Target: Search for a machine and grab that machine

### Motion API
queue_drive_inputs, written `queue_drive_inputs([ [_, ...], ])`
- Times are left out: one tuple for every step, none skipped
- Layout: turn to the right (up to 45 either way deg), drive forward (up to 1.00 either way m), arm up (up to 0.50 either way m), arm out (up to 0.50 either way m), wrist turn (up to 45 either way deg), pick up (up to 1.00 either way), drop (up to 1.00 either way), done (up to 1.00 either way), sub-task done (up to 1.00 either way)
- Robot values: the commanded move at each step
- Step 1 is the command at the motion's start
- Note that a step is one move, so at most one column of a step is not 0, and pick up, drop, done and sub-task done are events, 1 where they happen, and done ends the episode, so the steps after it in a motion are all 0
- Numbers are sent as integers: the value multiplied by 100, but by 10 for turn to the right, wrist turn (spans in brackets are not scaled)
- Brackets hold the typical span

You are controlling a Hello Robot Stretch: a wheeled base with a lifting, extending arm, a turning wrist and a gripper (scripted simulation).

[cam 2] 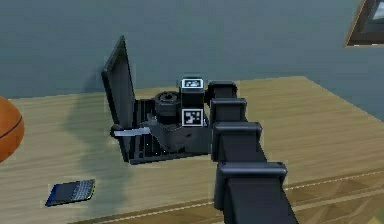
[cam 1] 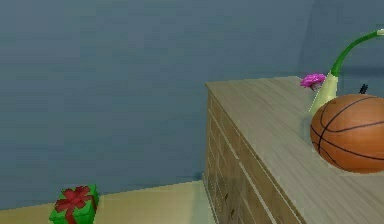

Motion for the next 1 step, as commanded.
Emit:
queue_drive_inputs([
  [0,0,0,0,0,0,0,100,0],
])
